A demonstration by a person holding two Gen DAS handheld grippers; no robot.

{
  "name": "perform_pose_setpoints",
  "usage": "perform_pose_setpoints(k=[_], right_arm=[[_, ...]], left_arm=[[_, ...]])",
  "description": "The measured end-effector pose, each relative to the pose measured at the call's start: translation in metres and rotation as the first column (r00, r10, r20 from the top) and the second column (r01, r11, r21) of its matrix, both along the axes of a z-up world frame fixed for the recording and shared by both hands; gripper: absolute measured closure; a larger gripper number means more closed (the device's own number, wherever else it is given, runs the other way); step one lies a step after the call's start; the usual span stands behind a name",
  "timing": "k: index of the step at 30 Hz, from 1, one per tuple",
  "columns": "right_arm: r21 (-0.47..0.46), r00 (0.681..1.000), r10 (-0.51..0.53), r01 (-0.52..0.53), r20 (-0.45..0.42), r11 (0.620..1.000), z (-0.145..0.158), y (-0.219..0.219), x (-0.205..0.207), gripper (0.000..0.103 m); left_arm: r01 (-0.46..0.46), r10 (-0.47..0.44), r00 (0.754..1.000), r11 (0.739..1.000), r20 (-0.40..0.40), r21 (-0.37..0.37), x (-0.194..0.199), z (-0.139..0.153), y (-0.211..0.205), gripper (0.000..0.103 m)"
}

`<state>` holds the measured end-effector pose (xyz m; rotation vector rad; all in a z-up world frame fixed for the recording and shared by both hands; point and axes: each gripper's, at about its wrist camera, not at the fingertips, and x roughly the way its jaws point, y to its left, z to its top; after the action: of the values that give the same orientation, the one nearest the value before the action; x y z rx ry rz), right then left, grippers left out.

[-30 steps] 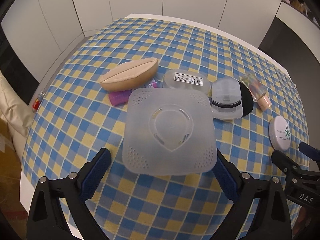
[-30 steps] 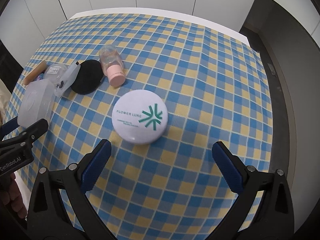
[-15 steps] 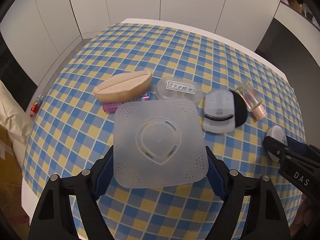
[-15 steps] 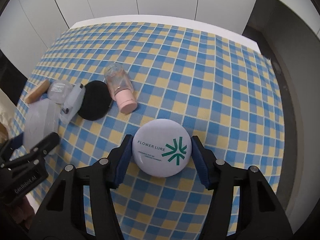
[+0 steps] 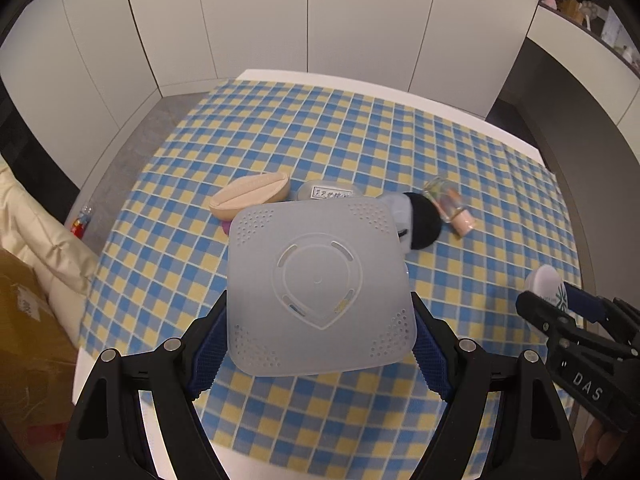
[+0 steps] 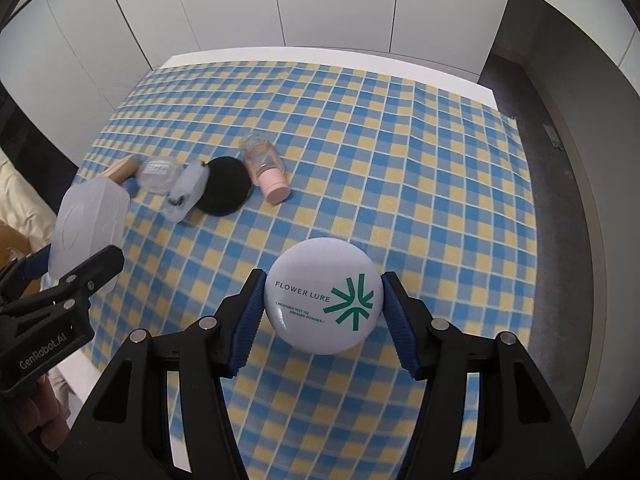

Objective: Organize objects
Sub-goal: 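Lift the clear case with the left tool while the right tool lifts the white compact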

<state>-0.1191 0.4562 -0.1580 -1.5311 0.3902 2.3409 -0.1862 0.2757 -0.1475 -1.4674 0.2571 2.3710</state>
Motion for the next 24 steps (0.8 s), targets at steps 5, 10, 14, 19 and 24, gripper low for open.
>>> perform_pose_setpoints(k=[5,10,14,19,24], right_arm=[[0.011,1.000,0.009,-0.009,0.000,1.000,0.023,-0.007,0.018,0.043],[0.029,1.000,0.013,-0.013,-0.002,0.999,0.041,-0.018,0.037,0.043],[0.045,1.000,0.018,-0.018,-0.010,0.999,0.058,-0.027,0.048,0.043],[0.039,1.000,0.012,-0.011,-0.023,0.999,0.074,-0.035,0.063,0.043],[0.050,0.999,0.021,-0.020,-0.029,0.999,0.090,-0.045,0.076,0.043]], left_arm=[[0.012,-0.012,1.000,1.000,-0.019,0.021,0.015,0.024,-0.004,0.022],[0.030,-0.029,0.999,0.999,-0.039,0.031,0.036,0.046,-0.009,0.022],[0.028,-0.027,0.999,0.999,-0.042,0.043,0.049,0.058,-0.016,0.022],[0.047,-0.045,0.998,0.997,-0.052,0.054,0.066,0.074,-0.022,0.022],[0.063,-0.058,0.996,0.996,-0.065,0.067,0.082,0.090,-0.030,0.022]])
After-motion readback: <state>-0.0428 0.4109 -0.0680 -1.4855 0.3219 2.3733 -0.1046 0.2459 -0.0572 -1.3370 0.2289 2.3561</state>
